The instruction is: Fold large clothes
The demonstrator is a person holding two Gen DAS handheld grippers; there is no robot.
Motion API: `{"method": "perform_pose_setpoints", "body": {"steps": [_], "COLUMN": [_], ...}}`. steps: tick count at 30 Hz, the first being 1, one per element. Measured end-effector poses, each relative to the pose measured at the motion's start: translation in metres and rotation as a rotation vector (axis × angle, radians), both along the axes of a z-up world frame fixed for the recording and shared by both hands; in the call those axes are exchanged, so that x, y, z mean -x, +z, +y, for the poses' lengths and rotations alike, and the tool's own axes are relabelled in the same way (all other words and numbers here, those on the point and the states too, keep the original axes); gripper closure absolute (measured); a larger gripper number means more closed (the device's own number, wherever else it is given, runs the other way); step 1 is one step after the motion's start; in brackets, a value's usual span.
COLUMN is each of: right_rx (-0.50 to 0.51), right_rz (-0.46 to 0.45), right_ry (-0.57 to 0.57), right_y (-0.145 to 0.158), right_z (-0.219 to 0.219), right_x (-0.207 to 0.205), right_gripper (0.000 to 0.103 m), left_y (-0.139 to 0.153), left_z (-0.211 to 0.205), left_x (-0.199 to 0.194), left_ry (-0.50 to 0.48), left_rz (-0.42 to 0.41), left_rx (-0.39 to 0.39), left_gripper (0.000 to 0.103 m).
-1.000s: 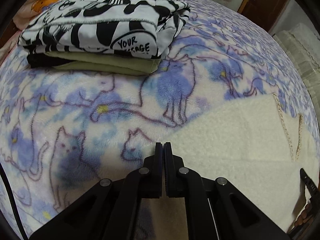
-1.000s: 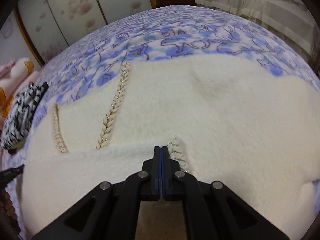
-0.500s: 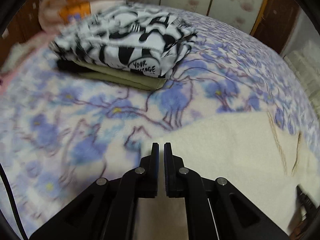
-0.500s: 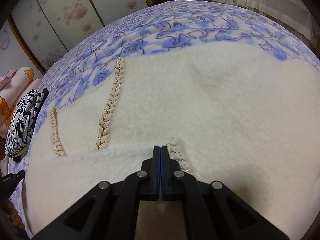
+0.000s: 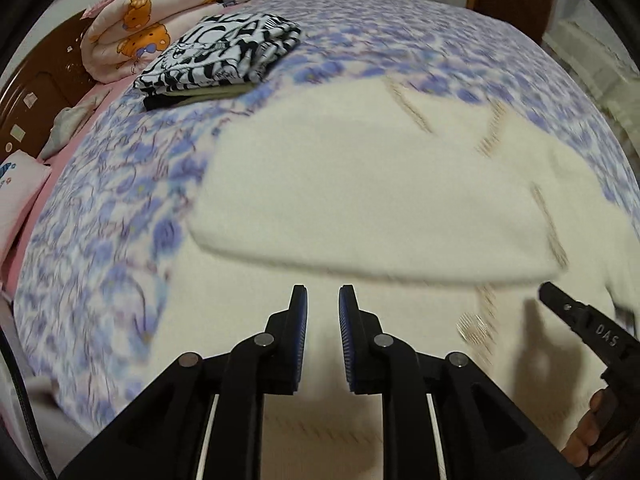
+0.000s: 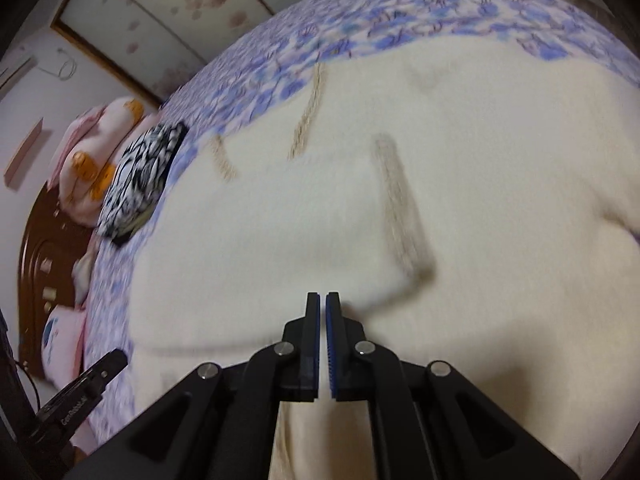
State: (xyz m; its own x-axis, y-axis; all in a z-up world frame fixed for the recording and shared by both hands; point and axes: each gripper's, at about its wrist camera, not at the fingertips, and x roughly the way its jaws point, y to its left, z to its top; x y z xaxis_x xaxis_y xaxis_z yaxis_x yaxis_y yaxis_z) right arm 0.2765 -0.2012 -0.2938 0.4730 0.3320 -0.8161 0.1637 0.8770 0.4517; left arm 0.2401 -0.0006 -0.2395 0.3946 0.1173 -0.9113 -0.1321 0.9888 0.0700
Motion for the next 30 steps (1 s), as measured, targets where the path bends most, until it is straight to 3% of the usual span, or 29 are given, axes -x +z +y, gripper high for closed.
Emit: {"method": "perform_pose_setpoints", "body": {"steps": [4,8,12,15,17,19,22,26,28,30], "right_rx": [-0.046,-0.060,-0.066,-0.071,-0.081,-0.118,-0.129,-0.165,-0.191,-0.222], "right_rz": [0.050,0.084,0.114,0.146,0.161,0.176,0.167,0.139,0.124,0.114], "right_ry": [0.034,0.044,0.009,-0.056,-0.123,-0.198,-0.294,-0.440,-0.513,-0.576], "right_y": [0.010,0.020,0.024,0.022,0.020,0.016,0.010,0.004,0.000,-0.005], "right_z": [-0.025,-0.066,-0.119,-0.159,-0.187,-0.214,-0.248,-0.292,-0.314,-0.334], "right_x": [0.046,0.088,0.131,0.158,0.173,0.188,0.205,0.219,0.225,0.231], "right_gripper": [0.100,0.100,0.100,0.100,0.095,0.082,0.074,0.074,0.071,0.071], "left_y": [0.016,0.024,0.022,0.019,0.018,0.016,0.014,0.011,0.010,0.011], "left_z": [-0.053,-0.101,-0.170,-0.220,-0.253,-0.290,-0.334,-0.371,-0.385,-0.398], "left_x": [0.045,0.076,0.101,0.113,0.117,0.121,0.122,0.113,0.110,0.110], "left_ry": [-0.011,-0.027,-0.183,-0.284,-0.347,-0.418,-0.496,-0.562,-0.590,-0.626], "left_rz": [0.050,0.111,0.181,0.250,0.274,0.299,0.329,0.374,0.369,0.362], "left_rx": [0.009,0.099,0.030,0.066,0.061,0.051,0.044,0.025,-0.004,-0.048], "left_gripper": [0.088,0.085,0.085,0.085,0.084,0.083,0.076,0.055,0.052,0.039]}}
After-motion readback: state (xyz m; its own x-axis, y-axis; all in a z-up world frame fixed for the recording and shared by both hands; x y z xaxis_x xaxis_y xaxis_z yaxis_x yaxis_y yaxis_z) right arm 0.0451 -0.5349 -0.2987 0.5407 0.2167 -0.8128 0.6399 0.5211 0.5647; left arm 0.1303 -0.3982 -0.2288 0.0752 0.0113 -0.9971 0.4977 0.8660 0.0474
